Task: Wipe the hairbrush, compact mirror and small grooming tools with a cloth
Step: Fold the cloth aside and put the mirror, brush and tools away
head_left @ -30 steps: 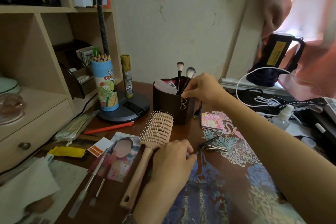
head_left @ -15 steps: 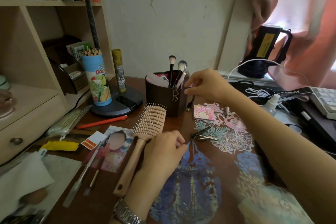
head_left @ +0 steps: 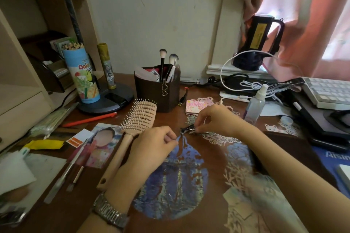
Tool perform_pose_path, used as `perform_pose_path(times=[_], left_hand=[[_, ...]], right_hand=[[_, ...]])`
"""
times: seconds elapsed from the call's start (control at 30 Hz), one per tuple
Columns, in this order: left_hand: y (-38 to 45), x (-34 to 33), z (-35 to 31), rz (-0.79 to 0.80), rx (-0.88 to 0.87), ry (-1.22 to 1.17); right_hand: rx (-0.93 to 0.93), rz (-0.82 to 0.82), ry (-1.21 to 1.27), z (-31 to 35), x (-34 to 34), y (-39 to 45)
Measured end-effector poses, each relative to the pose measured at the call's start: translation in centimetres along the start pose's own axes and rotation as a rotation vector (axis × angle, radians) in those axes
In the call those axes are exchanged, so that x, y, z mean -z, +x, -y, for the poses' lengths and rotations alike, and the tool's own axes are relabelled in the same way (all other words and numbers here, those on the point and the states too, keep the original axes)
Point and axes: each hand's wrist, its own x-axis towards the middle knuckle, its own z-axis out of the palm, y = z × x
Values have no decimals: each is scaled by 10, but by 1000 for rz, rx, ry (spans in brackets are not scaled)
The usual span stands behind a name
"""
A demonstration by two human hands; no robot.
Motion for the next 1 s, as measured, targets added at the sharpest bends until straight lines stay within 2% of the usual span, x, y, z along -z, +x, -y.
perform_pose_path(times=[0.3,0.67,1.0], left_hand=[[-1,0,-2,24,8,24],[0,-1,-2,18,13,10],[0,-1,-1,21,15,-1]], right_hand=[[-7,-8,-17,-12,-18,1],[-12,24,77,-12,-21,3],[-33,-37,200,-10,-16,0]])
